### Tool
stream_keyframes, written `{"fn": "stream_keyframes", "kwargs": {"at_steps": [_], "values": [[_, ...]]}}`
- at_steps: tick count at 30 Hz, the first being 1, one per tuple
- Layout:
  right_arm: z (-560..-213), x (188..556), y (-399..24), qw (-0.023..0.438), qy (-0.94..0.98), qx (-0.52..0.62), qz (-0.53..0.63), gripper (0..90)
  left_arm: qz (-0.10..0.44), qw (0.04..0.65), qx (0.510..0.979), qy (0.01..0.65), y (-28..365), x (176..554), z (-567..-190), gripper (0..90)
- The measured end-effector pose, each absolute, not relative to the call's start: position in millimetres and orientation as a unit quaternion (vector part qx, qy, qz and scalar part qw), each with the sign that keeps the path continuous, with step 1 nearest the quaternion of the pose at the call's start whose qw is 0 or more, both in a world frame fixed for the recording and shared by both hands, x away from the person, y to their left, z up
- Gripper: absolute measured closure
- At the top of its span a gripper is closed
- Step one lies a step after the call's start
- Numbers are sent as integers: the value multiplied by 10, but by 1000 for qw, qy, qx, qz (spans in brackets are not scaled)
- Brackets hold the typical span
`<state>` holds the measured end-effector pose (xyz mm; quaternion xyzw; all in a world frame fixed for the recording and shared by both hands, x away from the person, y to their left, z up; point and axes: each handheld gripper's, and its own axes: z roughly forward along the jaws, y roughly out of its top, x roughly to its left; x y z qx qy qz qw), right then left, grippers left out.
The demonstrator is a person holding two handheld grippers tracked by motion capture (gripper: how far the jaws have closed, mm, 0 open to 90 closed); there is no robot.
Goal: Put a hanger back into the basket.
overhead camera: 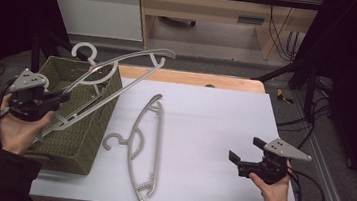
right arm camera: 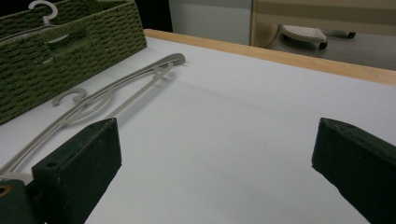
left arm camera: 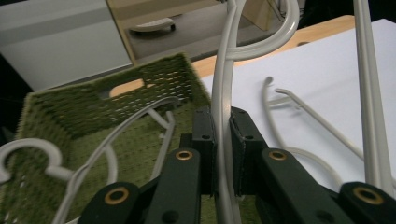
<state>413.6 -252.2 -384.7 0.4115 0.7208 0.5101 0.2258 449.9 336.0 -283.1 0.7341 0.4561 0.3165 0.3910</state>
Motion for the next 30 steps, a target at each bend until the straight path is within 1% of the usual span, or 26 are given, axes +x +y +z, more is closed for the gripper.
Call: {"fn": "stream_keyframes", "kwargs": {"at_steps": [6,12,30], "values": [[-3857,4142,-2518,225,722,414,507,16,336,367,726,475,3671,4509,-2852,818],[-3867,4149,-2503,225,722,415,507,17,344,351,719,491,3958,4553,-2952,817],[-3880,4156,-2511,227,722,417,503,18,363,327,706,512,4466,4501,-3180,816]]}}
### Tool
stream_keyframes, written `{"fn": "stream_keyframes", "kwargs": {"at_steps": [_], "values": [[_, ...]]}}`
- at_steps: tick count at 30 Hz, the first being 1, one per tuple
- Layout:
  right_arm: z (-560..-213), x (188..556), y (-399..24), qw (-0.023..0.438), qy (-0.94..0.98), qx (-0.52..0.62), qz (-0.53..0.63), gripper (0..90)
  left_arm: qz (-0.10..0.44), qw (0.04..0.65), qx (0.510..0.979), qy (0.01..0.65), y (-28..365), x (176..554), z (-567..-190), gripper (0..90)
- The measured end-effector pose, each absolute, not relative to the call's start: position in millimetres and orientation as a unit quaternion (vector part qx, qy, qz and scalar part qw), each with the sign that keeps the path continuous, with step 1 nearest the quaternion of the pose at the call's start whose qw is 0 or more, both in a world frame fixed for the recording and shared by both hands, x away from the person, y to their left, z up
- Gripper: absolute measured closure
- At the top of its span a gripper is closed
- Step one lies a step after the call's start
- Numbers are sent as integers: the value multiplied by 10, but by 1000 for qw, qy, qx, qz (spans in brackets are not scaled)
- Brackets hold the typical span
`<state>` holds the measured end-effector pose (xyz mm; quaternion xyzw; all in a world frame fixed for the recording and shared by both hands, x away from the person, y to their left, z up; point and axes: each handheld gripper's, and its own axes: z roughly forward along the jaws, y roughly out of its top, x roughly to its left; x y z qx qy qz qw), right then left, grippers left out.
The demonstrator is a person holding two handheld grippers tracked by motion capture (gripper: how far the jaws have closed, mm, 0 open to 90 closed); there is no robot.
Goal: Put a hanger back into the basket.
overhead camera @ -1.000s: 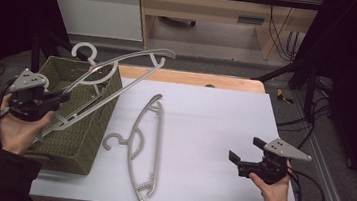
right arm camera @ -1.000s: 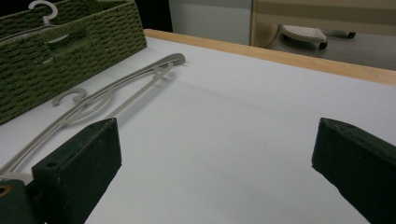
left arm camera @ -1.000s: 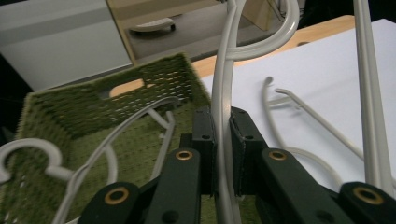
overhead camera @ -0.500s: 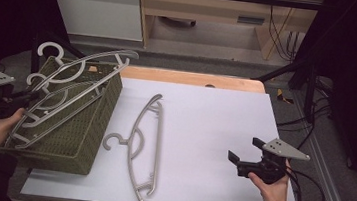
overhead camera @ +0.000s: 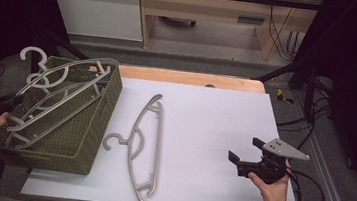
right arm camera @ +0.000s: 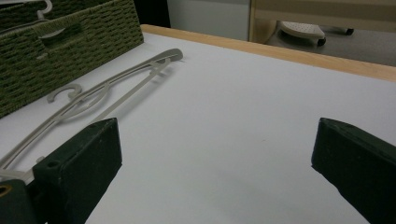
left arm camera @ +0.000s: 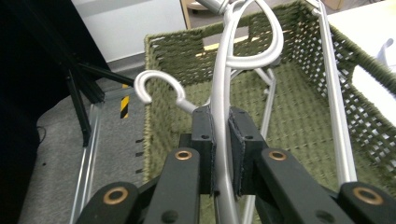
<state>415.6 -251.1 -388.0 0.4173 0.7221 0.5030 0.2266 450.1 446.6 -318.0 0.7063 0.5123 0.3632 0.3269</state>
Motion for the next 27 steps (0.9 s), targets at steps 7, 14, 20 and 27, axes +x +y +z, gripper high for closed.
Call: {"fn": "stream_keyframes", "kwargs": {"at_steps": [7,14,20,27], "values": [[-3879,4156,-2514,227,722,417,503,19,364,320,709,513,4582,4455,-3222,816],[-3882,4157,-2507,226,722,418,503,19,366,305,717,509,4542,4519,-3342,816],[-3880,4153,-2513,227,723,416,502,19,367,277,736,496,4440,4615,-3415,816],[-3882,4155,-2508,227,724,415,502,19,364,254,751,489,4385,4672,-3544,815]]}}
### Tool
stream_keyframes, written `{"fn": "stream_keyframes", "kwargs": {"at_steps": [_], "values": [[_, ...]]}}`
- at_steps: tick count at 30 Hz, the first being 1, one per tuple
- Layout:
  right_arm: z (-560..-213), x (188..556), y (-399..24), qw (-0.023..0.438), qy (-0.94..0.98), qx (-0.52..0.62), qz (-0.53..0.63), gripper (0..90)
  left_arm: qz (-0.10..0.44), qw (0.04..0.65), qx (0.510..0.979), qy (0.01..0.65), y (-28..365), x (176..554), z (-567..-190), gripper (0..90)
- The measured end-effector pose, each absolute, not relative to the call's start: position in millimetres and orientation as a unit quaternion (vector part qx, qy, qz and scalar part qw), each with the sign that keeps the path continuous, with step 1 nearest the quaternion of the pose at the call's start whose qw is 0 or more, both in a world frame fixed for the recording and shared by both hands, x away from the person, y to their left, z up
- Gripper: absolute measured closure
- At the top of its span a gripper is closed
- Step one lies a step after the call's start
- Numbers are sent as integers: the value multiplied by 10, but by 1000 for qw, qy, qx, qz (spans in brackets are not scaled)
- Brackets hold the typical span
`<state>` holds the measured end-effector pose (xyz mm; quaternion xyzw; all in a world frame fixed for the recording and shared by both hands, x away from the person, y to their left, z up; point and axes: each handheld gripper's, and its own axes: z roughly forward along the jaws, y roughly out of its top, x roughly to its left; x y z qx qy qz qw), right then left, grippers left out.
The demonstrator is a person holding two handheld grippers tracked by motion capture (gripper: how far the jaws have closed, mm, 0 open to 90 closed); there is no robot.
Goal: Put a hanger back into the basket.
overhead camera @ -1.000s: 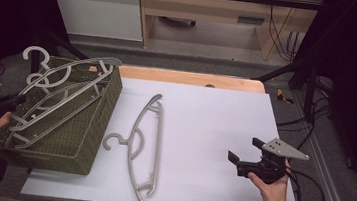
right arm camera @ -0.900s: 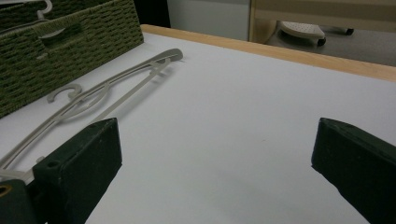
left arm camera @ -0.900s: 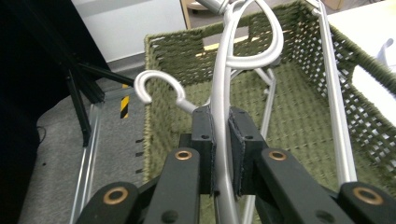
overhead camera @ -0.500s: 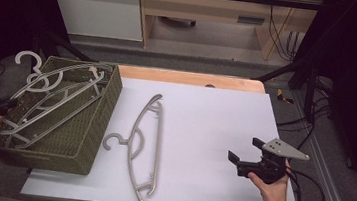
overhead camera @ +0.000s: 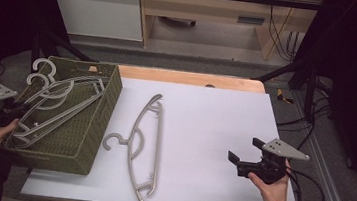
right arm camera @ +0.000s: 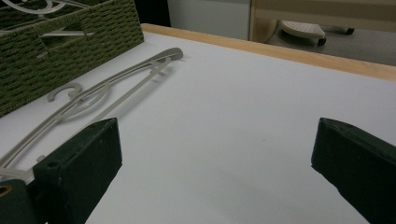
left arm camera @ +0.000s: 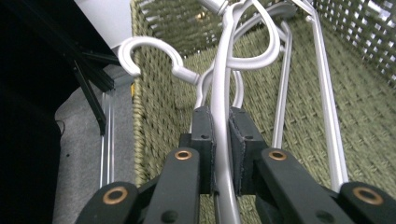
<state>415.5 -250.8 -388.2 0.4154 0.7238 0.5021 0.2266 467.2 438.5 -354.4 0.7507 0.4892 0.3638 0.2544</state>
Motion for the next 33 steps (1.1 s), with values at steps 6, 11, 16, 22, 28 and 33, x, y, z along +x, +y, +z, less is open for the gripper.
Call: {"fn": "stream_keyframes", "kwargs": {"at_steps": [6,11,16,22,28,33], "values": [[-3883,4155,-2506,226,723,416,503,19,354,250,750,500,4434,4681,-3634,813],[-3888,4159,-2506,226,726,414,501,20,363,240,757,487,4415,4720,-3595,813],[-3885,4156,-2505,225,724,415,503,20,362,218,764,487,4424,4809,-3647,812],[-3889,4157,-2498,225,725,415,502,20,353,199,767,497,4434,4850,-3699,810],[-3878,4149,-2512,225,724,414,504,20,341,230,750,518,4479,4837,-3667,735],[-3875,4147,-2517,226,724,414,504,20,348,269,736,514,4475,4716,-3554,702]]}}
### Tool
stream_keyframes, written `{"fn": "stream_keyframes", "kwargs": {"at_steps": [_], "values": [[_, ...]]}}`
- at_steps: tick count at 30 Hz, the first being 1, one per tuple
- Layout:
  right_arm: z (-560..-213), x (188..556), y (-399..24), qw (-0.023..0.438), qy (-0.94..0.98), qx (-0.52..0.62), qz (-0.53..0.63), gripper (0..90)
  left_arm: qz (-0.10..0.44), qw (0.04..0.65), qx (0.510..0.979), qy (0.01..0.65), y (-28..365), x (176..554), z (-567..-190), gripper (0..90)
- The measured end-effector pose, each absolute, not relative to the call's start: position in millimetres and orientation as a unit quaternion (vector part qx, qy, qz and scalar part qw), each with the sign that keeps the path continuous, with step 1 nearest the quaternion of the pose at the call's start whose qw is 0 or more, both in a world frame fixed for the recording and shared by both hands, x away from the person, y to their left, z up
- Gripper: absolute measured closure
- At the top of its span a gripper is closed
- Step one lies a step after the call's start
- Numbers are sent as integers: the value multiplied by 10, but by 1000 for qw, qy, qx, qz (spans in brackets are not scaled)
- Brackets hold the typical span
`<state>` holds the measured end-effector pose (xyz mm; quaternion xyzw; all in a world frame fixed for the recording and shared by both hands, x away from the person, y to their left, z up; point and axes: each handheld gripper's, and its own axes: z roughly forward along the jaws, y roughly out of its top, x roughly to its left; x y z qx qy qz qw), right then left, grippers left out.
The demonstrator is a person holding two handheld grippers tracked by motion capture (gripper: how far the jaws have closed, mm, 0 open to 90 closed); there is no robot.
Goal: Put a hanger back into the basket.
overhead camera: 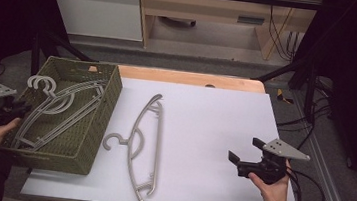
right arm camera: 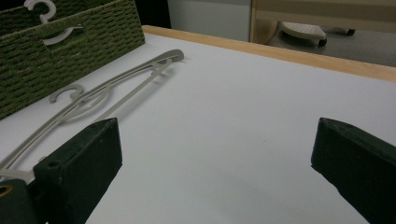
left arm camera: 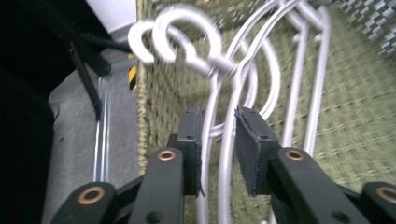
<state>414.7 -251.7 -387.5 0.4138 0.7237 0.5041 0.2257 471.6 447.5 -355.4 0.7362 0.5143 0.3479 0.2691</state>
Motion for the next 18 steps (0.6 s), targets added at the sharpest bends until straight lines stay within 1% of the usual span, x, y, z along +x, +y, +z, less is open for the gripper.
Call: {"fn": "stream_keyframes", "kwargs": {"at_steps": [4,6,10,12,13,16,18], "values": [[-3872,4147,-2515,225,723,414,505,20,347,310,729,503,4411,4627,-3495,624],[-3872,4147,-2515,225,723,414,506,21,338,340,727,492,4352,4578,-3461,589],[-3873,4149,-2511,225,722,415,506,22,334,380,720,475,4216,4503,-3413,492],[-3876,4151,-2512,224,723,414,506,22,317,416,714,466,4125,4460,-3388,456],[-3876,4151,-2514,224,723,413,506,22,315,426,710,465,4091,4448,-3382,418],[-3875,4150,-2511,223,721,415,508,22,318,449,701,454,3925,4377,-3360,400],[-3875,4150,-2511,223,721,414,508,22,311,462,698,450,3829,4351,-3356,358]]}}
